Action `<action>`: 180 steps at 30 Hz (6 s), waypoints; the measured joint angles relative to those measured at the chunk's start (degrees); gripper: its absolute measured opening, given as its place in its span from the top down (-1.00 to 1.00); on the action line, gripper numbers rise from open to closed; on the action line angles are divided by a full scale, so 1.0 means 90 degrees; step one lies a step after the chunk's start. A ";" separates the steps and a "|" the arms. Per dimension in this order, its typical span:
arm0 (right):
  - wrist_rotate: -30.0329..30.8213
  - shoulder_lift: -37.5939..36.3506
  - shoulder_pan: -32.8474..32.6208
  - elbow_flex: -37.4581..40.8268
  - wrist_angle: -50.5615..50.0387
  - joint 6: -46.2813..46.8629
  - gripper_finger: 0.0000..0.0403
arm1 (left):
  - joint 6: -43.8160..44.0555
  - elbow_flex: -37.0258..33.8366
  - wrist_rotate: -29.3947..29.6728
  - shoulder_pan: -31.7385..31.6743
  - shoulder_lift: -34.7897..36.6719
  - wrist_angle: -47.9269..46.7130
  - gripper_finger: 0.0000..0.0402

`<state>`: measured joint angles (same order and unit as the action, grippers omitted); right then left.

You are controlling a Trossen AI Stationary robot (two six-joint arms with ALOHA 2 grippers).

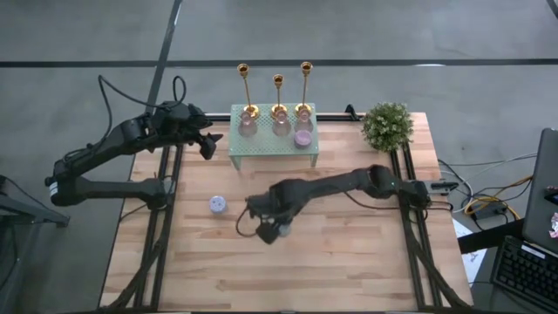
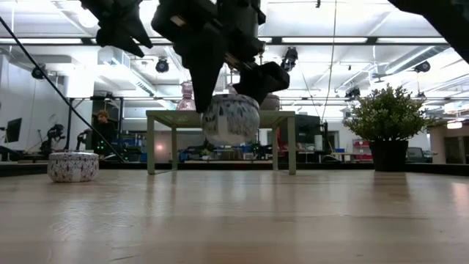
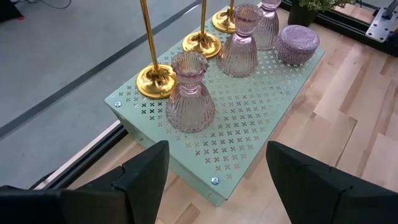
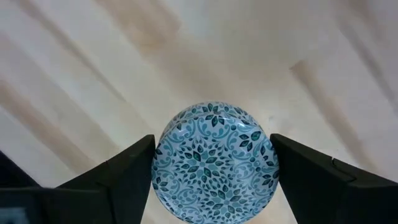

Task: Pick & Place candle stick holders
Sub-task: Put the blue scented candle on the shelf

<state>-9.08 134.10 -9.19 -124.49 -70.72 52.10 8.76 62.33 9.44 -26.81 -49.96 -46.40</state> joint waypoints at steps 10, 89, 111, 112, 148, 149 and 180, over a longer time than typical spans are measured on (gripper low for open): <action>0.0000 -0.0204 0.0719 -0.0454 -0.0300 -0.0046 -0.44 | -0.0005 0.0000 0.0002 0.0000 0.0074 -0.0026 -0.36; 0.2477 -0.0818 0.2761 -0.0775 -0.0170 0.0945 -0.44 | 0.0099 0.0000 0.0004 0.0000 0.0246 -0.0243 -0.36; 0.2339 -0.0818 0.2761 -0.0582 0.0144 0.0876 -0.47 | 0.0072 0.0000 0.0004 0.0000 0.0270 -0.0242 -0.36; 0.2339 -0.0818 0.2761 -0.0582 0.0146 0.0872 -0.49 | 0.0072 0.0000 0.0004 0.0000 0.0270 -0.0242 -0.36; 0.2117 -0.1033 0.2535 -0.1131 0.0055 0.0311 -0.42 | 0.0067 0.0000 0.0004 0.0000 0.0365 -0.0341 -0.36; 0.2118 -0.1072 0.2469 -0.1131 0.0003 0.0251 -0.39 | 0.0067 0.0000 0.0004 0.0000 0.0365 -0.0354 -0.36; 0.4156 -0.1515 0.0517 0.0615 0.0030 0.1394 0.96 | -0.0090 0.0000 -0.0231 0.0000 0.0421 -0.0395 -0.36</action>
<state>28.32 120.46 -4.53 -118.96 -70.45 64.65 7.95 62.33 7.36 -26.81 -46.17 -49.95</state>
